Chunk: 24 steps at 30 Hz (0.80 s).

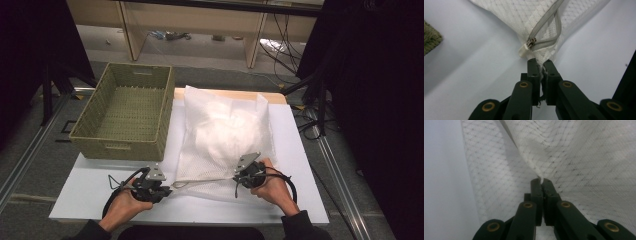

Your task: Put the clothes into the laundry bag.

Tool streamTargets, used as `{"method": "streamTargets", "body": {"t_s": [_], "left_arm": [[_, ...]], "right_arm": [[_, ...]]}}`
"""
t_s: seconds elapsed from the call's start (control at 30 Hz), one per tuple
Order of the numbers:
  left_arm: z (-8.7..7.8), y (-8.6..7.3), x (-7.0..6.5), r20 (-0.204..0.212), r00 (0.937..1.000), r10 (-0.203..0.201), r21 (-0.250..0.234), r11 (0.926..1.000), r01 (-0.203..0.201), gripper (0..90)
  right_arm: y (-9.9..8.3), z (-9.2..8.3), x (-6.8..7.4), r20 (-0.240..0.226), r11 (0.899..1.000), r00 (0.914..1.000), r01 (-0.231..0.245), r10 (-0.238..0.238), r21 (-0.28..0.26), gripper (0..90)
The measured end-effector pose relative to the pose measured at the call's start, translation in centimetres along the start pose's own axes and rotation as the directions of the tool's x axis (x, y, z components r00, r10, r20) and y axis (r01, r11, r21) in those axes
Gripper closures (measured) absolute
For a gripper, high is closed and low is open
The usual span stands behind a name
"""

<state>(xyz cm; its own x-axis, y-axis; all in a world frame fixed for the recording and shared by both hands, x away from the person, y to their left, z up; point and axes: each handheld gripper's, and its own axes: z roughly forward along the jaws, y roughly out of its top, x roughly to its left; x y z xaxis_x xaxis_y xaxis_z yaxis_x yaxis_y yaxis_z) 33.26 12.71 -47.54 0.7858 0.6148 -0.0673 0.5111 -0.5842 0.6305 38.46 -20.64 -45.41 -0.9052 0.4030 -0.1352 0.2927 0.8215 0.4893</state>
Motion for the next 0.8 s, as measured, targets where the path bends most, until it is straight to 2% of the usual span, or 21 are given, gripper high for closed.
{"method": "streamTargets", "body": {"t_s": [0.03, 0.07, 0.1, 0.13, 0.17, 0.2, 0.23, 0.27, 0.3, 0.37, 0.4, 0.43, 0.47, 0.5, 0.53, 0.57, 0.6, 0.67, 0.73, 0.77, 0.8], "left_arm": [[0.0, 0.0, -0.2, 0.003, 1.0000, 0.002, 0.004, 1.0000, -0.002, 85.2], [0.0, 0.1, -0.4, 0.009, 0.9998, 0.017, 0.007, 0.9998, -0.018, 85.2], [0.0, 0.1, -0.6, 0.003, 1.0000, 0.006, 0.007, 1.0000, -0.006, 85.1], [0.0, 0.1, -0.6, 0.003, 1.0000, 0.006, 0.007, 1.0000, -0.006, 84.8], [-0.1, 0.0, -0.6, 0.038, 0.9991, -0.020, 0.011, 0.9998, 0.019, 84.2], [-0.1, -0.1, -0.5, 0.035, 0.9991, -0.026, 0.010, 0.9996, 0.025, 82.9], [-0.2, -0.2, -0.3, 0.036, 0.9989, -0.030, 0.009, 0.9995, 0.029, 82.1], [-0.4, -0.4, -0.2, 0.042, 0.9974, -0.058, -0.001, 0.9983, 0.058, 81.3], [-0.5, -0.4, 0.0, 0.054, 0.9964, -0.066, -0.013, 0.9977, 0.067, 79.5], [-1.0, -0.5, 0.3, 0.071, 0.9913, -0.110, -0.041, 0.9927, 0.113, 73.1], [-1.2, -0.5, 0.4, 0.069, 0.9911, -0.114, -0.045, 0.9921, 0.117, 70.0], [-1.5, -0.6, 0.5, 0.064, 0.9913, -0.115, -0.053, 0.9915, 0.119, 66.6], [-1.6, -0.7, 0.5, 0.050, 0.9921, -0.115, -0.067, 0.9907, 0.119, 62.6], [-1.8, -0.7, 0.5, 0.057, 0.9904, -0.126, -0.077, 0.9885, 0.130, 59.8], [-2.0, -0.7, 0.5, 0.051, 0.9901, -0.131, -0.089, 0.9868, 0.135, 57.8], [-2.2, -0.7, 0.5, 0.042, 0.9906, -0.130, -0.099, 0.9861, 0.134, 55.5], [-2.3, -0.7, 0.4, 0.041, 0.9903, -0.133, -0.110, 0.9845, 0.136, 53.4], [-2.6, -0.7, 0.4, 0.031, 0.9912, -0.128, -0.135, 0.9821, 0.131, 49.2], [-2.9, -0.7, 0.4, 0.013, 0.9931, -0.116, -0.158, 0.9805, 0.117, 45.9], [-3.0, -0.8, 0.4, 0.006, 0.9908, -0.135, -0.164, 0.9773, 0.135, 44.2], [-3.2, -0.8, 0.4, 0.007, 0.9912, -0.132, -0.179, 0.9751, 0.131, 43.0]], "right_arm": [[-0.1, 0.1, 0.0, 0.013, 1.000, 0.9999, -0.003, 0.004, -0.008, 89.2], [-0.3, 0.2, -0.1, 0.006, 1.000, 0.9998, -0.020, 0.020, -0.009, 88.5], [-0.4, 0.4, -0.2, 0.008, 1.000, 0.9999, -0.011, 0.011, -0.008, 87.1], [-0.5, 0.4, -0.2, 0.008, 0.999, 0.9995, -0.032, 0.032, -0.007, 84.0], [-0.6, 0.3, -0.2, 0.020, 0.999, 0.9986, -0.049, 0.049, -0.015, 80.3], [-0.7, 0.1, -0.3, 0.020, 0.998, 0.9984, -0.052, 0.053, -0.034, 76.9], [-0.7, -0.1, -0.3, 0.010, 0.996, 0.9966, -0.081, 0.082, -0.043, 74.2], [-0.8, -0.4, -0.5, 0.016, 0.994, 0.9955, -0.093, 0.094, -0.065, 69.6], [-0.8, -1.0, -0.6, 0.021, 0.986, 0.9897, -0.139, 0.141, -0.089, 63.8], [-1.1, -1.8, -1.1, 0.045, 0.980, 0.9886, -0.136, 0.143, -0.143, 60.2], [-1.3, -2.4, -1.3, 0.054, 0.973, 0.9848, -0.153, 0.165, -0.174, 58.1], [-1.5, -2.7, -1.5, 0.060, 0.970, 0.9842, -0.153, 0.166, -0.188, 56.5], [-1.7, -3.2, -1.6, 0.069, 0.963, 0.9788, -0.175, 0.193, -0.204, 54.9], [-1.9, -3.6, -1.6, 0.091, 0.955, 0.9701, -0.201, 0.225, -0.220, 54.1], [-2.1, -3.9, -1.8, 0.090, 0.957, 0.9732, -0.187, 0.211, -0.221, 53.6], [-2.3, -4.3, -1.7, 0.108, 0.950, 0.9643, -0.213, 0.242, -0.229, 52.9], [-2.4, -4.5, -1.6, 0.101, 0.946, 0.9624, -0.223, 0.252, -0.237, 52.2], [-2.7, -4.9, -1.7, 0.105, 0.943, 0.9635, -0.213, 0.246, -0.256, 50.0], [-2.8, -5.1, -1.5, 0.109, 0.936, 0.9572, -0.232, 0.268, -0.264, 48.9], [-2.9, -5.3, -1.5, 0.111, 0.933, 0.9562, -0.233, 0.271, -0.274, 48.2], [-3.0, -5.3, -1.4, 0.108, 0.928, 0.9535, -0.242, 0.282, -0.282, 47.1]]}}
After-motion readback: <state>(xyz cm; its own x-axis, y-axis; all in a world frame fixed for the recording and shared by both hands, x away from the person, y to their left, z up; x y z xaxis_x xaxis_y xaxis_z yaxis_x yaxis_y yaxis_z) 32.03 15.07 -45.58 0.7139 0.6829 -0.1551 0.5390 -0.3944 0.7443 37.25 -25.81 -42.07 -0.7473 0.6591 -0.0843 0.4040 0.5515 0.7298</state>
